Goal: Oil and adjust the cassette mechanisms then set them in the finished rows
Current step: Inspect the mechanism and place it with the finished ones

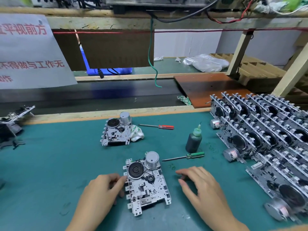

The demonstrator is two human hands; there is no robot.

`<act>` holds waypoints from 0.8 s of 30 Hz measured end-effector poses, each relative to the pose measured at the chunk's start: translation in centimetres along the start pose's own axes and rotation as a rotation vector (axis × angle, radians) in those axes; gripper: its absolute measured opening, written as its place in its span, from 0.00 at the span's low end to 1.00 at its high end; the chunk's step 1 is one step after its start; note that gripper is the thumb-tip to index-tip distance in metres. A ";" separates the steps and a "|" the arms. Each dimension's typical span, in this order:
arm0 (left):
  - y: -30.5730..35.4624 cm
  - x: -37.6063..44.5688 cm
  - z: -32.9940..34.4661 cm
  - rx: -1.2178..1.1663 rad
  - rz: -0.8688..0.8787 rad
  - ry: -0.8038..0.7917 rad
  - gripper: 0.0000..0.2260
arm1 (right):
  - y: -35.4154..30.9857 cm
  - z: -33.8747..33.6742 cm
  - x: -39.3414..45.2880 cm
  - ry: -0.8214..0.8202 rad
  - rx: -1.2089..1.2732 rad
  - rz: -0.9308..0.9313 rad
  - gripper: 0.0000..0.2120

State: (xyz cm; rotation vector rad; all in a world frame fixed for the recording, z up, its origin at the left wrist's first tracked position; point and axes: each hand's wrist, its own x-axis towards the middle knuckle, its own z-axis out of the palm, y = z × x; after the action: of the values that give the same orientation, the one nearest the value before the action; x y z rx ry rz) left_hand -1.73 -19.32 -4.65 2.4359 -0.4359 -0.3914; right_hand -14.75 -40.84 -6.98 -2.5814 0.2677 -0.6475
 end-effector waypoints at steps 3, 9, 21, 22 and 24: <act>0.5 -1.5 0.2 0.110 -0.035 0.006 0.18 | -1.0 0.1 -0.5 0.012 0.066 0.033 0.17; 1.0 -4.3 2.5 0.311 -0.061 0.095 0.15 | -2.2 1.0 -2.2 0.100 0.089 0.151 0.08; 0.9 -0.1 1.4 0.041 0.565 0.037 0.41 | 0.5 0.1 5.0 -0.058 0.020 0.148 0.08; 0.8 0.5 1.6 0.003 0.567 -0.014 0.43 | 0.7 -0.2 5.3 0.009 0.011 0.128 0.06; 0.7 1.7 1.9 -0.069 0.530 -0.107 0.44 | 1.2 -0.6 5.8 0.258 0.050 0.116 0.06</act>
State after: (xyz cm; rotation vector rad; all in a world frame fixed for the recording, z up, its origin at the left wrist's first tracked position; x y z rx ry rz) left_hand -1.04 -21.55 -5.89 2.1309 -1.0618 -0.2975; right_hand -10.09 -43.85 -4.80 -2.4118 0.4747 -0.9319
